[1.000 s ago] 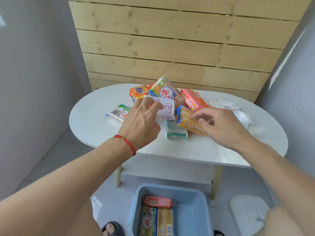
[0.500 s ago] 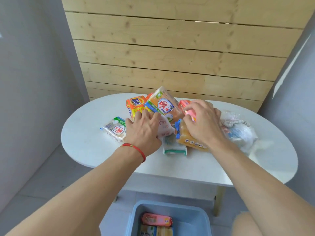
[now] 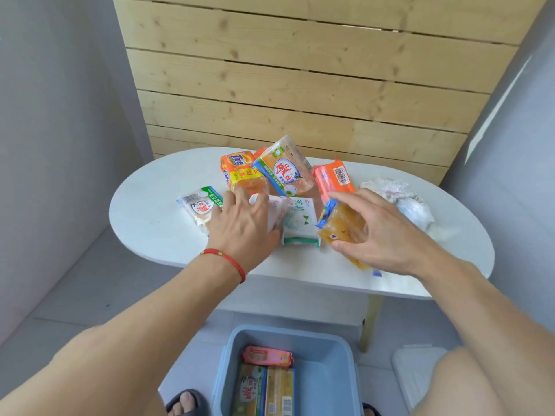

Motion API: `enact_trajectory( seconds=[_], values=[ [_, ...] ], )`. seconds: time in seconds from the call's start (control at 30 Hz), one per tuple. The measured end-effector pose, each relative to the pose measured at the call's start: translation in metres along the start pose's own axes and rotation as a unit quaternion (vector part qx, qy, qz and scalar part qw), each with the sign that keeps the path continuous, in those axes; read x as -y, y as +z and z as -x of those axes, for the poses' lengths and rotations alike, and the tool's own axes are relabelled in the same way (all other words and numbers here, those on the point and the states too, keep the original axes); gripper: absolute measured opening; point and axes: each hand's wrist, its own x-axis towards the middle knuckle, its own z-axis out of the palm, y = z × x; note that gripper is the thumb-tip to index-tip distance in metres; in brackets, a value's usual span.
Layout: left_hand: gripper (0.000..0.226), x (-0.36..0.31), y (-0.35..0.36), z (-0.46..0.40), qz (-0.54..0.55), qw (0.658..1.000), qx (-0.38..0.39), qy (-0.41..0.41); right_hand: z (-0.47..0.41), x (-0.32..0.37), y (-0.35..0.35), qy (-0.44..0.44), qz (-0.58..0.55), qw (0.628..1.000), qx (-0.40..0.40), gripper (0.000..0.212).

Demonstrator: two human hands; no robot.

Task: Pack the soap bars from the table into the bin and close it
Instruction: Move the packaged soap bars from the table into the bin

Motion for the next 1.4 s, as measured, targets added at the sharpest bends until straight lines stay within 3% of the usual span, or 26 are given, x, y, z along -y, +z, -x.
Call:
enact_trajectory(
  seconds=[0.13, 0.23, 0.37, 0.5, 0.57, 0.63, 0.7, 0.93, 1.0, 1.1, 1.23, 1.4],
  values=[
    [0.032, -0.015, -0.006, 0.052, 0.063, 0.99, -0.082, 0.097, 0.041, 0.019, -0.004, 0.021, -0.099, 0.994, 0.038, 0.084],
    [0.018, -0.015, 0.003, 0.092, 0.123, 0.979, -0.046, 0.158, 0.075, 0.029, 0.012, 0.029, -0.153, 0.984, 0.087, 0.082],
    [0.018, 0.001, 0.038, 0.12, 0.11, 0.969, 0.156, 0.16, 0.115, 0.032, 0.057, 0.07, -0.113, 0.977, 0.165, 0.082],
    [0.031, 0.022, 0.102, 0.139, -0.052, 0.926, 0.351, 0.132, 0.135, 0.024, 0.128, 0.133, -0.03, 0.969, 0.205, 0.086],
    [0.047, 0.037, 0.132, 0.145, -0.083, 0.912, 0.395, 0.072, 0.14, 0.019, 0.166, 0.187, -0.01, 0.957, 0.224, 0.085],
    [0.054, 0.051, 0.158, 0.152, -0.012, 0.91, 0.41, -0.06, 0.146, 0.014, 0.201, 0.208, 0.019, 0.947, 0.243, 0.083],
    [0.045, 0.059, 0.179, 0.162, 0.066, 0.894, 0.407, -0.174, 0.148, 0.008, 0.229, 0.216, 0.034, 0.943, 0.25, 0.08],
    [0.028, 0.07, 0.214, 0.176, 0.22, 0.819, 0.393, -0.354, 0.133, -0.01, 0.302, 0.369, 0.082, 0.884, 0.275, 0.072],
    [0.031, 0.073, 0.215, 0.174, 0.257, 0.793, 0.394, -0.388, 0.14, -0.016, 0.321, 0.398, 0.084, 0.871, 0.275, 0.071],
    [0.034, 0.073, 0.217, 0.171, 0.268, 0.78, 0.395, -0.404, 0.145, -0.023, 0.34, 0.428, 0.059, 0.863, 0.262, 0.073],
    [0.041, 0.074, 0.22, 0.169, 0.278, 0.759, 0.402, -0.43, 0.143, -0.028, 0.347, 0.43, -0.013, 0.847, 0.313, 0.067],
    [0.065, 0.077, 0.219, 0.166, 0.308, 0.721, 0.4, -0.474, 0.149, -0.034, 0.344, 0.444, -0.086, 0.82, 0.351, 0.087]
  ],
)
